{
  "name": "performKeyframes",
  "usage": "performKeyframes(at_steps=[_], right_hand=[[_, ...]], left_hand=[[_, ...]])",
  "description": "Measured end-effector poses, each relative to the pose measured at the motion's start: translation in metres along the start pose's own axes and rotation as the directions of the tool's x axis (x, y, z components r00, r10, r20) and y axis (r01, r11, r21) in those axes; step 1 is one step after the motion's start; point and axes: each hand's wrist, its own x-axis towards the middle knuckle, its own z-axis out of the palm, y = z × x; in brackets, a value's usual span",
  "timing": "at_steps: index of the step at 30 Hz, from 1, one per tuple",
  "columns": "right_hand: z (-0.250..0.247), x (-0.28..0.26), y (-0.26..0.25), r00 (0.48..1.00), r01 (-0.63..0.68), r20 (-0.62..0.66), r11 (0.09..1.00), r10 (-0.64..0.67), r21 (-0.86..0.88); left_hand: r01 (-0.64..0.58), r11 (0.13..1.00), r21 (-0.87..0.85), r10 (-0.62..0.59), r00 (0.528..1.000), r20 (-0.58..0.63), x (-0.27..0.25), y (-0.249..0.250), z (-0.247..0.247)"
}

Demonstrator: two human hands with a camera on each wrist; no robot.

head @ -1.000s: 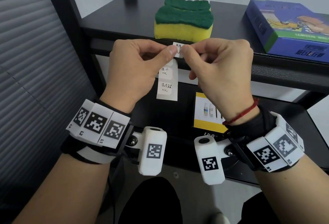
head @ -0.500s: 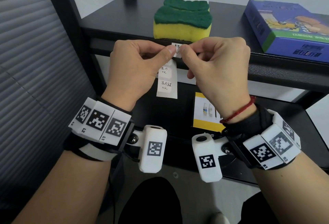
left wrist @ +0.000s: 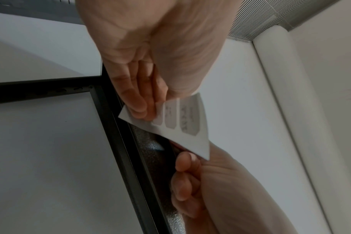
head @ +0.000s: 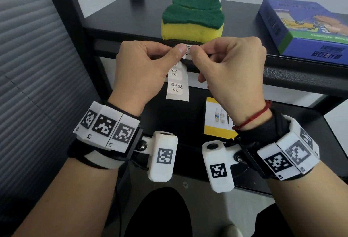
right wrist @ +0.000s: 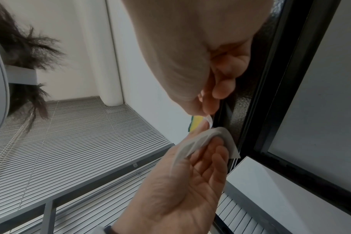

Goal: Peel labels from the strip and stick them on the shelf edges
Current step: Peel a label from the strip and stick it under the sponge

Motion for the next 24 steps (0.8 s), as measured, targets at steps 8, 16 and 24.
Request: performKeyframes(at_steps=[8,16,24], right_hand=[[-0.0024,0.0037,-0.0031,1.0,-0.013,-0.003,0.999,0.013,-0.033],[-0.0024,0.0056,-0.0032,0.999,-0.032,0.016,0.999,0.033,-0.041],[-0.0014,0.0042,-0.003,1.0,-0.012,0.011,0.999,0.013,-0.048]], left_hand=[[0.015,1.0,0.003,-0.015,1.0,-0.011,0.0026,0.0014,-0.0001],[0.022,1.0,0.005,-0.022,1.0,-0.005,0.0043,0.0008,-0.0005],[0.018,1.0,0.006,-0.018,1.0,-0.001,0.0042,0.0014,-0.0006]])
